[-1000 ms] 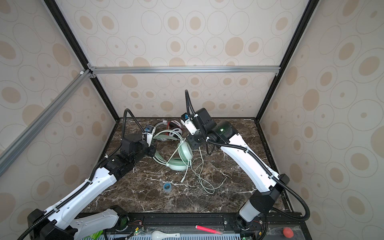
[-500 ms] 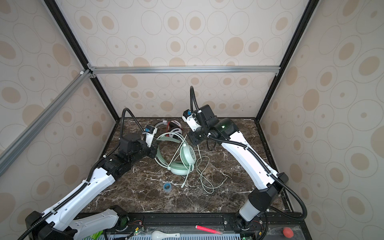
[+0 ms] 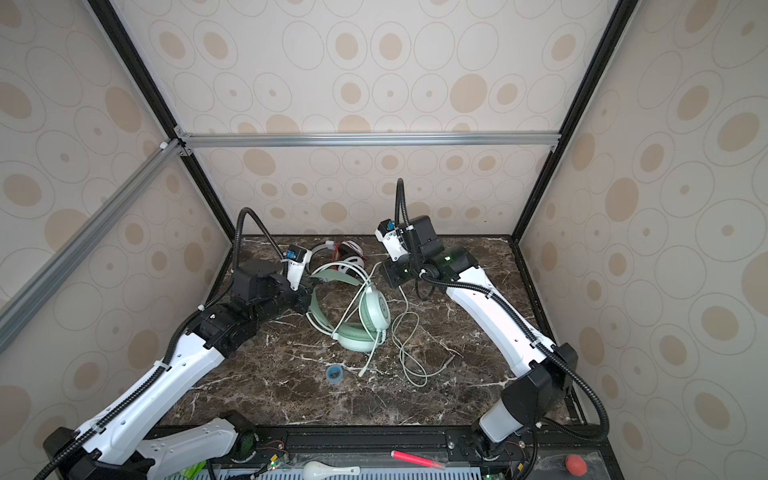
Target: Wrap the headphones
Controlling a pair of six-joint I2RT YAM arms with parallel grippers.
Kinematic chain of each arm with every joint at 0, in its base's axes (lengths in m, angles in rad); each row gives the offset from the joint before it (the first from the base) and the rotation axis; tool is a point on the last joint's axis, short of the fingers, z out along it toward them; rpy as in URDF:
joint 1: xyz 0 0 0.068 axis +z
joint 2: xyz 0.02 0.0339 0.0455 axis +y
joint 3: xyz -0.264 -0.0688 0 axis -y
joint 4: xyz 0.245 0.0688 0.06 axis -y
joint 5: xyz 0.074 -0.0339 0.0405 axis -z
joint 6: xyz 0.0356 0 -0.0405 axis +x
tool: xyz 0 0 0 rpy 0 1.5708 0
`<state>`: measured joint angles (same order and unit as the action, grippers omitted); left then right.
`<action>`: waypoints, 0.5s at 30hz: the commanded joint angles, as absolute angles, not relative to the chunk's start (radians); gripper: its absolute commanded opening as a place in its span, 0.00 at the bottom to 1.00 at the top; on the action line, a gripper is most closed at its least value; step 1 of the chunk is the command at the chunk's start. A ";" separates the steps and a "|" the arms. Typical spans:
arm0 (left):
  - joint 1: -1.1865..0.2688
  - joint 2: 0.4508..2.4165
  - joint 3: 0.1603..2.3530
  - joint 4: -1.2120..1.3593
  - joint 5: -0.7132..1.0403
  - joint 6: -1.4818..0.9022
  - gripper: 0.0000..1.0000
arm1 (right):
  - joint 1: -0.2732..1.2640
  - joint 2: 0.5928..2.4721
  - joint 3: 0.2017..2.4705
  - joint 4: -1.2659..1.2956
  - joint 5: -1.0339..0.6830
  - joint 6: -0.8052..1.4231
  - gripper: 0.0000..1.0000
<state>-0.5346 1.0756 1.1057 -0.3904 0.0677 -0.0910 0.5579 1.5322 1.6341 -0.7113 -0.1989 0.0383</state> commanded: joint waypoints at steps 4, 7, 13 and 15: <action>-0.537 1.076 1.255 -0.342 0.165 -0.164 0.00 | 0.519 1.414 1.471 -0.418 -0.301 0.099 0.28; -0.537 1.090 1.294 -0.334 0.181 -0.181 0.00 | 0.501 1.389 1.409 -0.352 -0.316 0.123 0.30; -0.537 1.128 1.384 -0.320 0.232 -0.220 0.00 | 0.491 1.359 1.299 -0.227 -0.358 0.160 0.30; -0.537 1.143 1.413 -0.313 0.250 -0.235 0.00 | 0.490 1.350 1.257 -0.168 -0.368 0.181 0.31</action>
<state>-0.5346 1.1465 1.3163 -0.3939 0.1745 -0.1585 0.4961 1.3746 1.2999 -0.2829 -0.3393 0.1390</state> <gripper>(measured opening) 0.067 0.308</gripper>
